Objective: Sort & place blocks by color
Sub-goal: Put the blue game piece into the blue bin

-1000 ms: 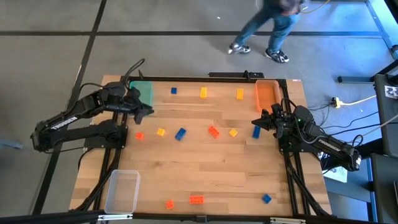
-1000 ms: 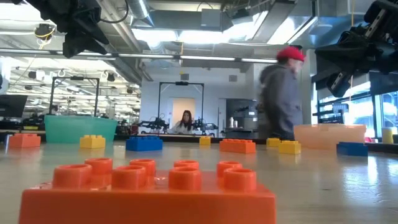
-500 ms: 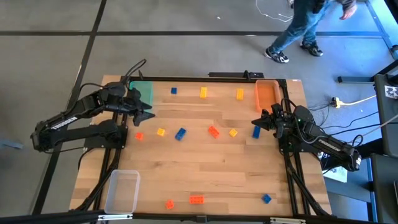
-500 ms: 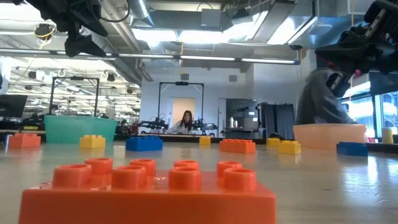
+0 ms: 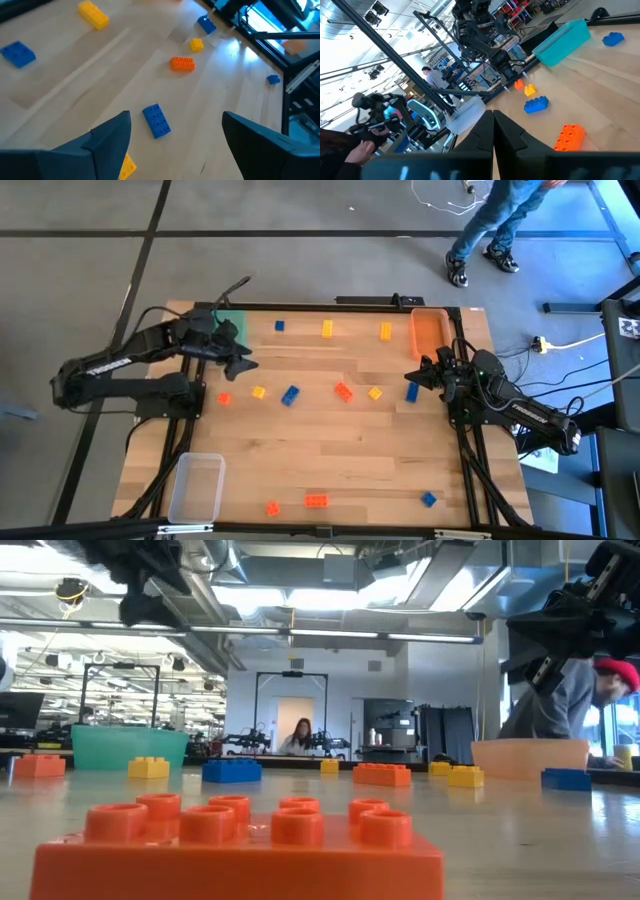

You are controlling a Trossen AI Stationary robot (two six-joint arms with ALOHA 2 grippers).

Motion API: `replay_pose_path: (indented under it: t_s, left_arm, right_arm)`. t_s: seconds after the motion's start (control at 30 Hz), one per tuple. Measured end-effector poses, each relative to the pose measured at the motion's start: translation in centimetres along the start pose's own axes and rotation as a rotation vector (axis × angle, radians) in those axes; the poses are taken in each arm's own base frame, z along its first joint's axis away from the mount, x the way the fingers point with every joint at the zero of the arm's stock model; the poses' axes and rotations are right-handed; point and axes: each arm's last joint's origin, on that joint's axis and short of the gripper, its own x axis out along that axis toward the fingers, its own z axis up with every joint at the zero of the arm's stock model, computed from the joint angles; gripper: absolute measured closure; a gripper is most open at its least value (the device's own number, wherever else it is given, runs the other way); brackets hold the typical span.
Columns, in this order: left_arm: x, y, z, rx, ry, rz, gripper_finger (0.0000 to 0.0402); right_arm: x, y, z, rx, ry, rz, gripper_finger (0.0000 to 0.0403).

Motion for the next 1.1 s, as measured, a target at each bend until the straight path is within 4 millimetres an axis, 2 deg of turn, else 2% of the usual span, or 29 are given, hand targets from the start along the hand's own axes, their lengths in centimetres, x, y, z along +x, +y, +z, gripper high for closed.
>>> replay_pose_path:
  t_s: [0.17, 0.33, 0.47, 0.63, 0.83, 0.97, 1.1]
  left_arm:
    - [1.8, -2.2, 1.8, 0.020, 0.098, 0.107, 0.0099]
    - [4.7, -4.2, 2.7, -0.032, 0.235, 0.228, 0.0099]
    - [7.6, -5.5, 2.8, -0.049, 0.308, 0.255, 0.0099]
    - [11.0, -6.2, 1.7, -0.084, 0.375, 0.344, 0.0099]
    - [14.2, -6.5, -0.1, -0.072, 0.503, 0.354, 0.0099]
    - [15.5, -6.8, -0.7, -0.059, 0.516, 0.343, 0.0099]
    - [15.6, -7.2, -1.1, -0.042, 0.518, 0.340, 0.0099]
  right_arm:
    - [0.0, 0.0, 0.0, 0.000, 0.000, 0.000, 0.0402]
    - [0.0, 0.0, 0.0, 0.001, 0.001, -0.001, 0.0402]
    - [0.0, 0.0, 0.0, 0.000, 0.000, 0.000, 0.0402]
    - [0.0, 0.0, 0.0, 0.000, 0.000, 0.000, 0.0402]
    - [0.0, 0.0, 0.0, 0.000, 0.000, 0.000, 0.0402]
    - [0.0, 0.0, 0.0, 0.000, 0.000, 0.000, 0.0402]
    - [0.0, 0.0, 0.0, 0.000, 0.000, 0.000, 0.0402]
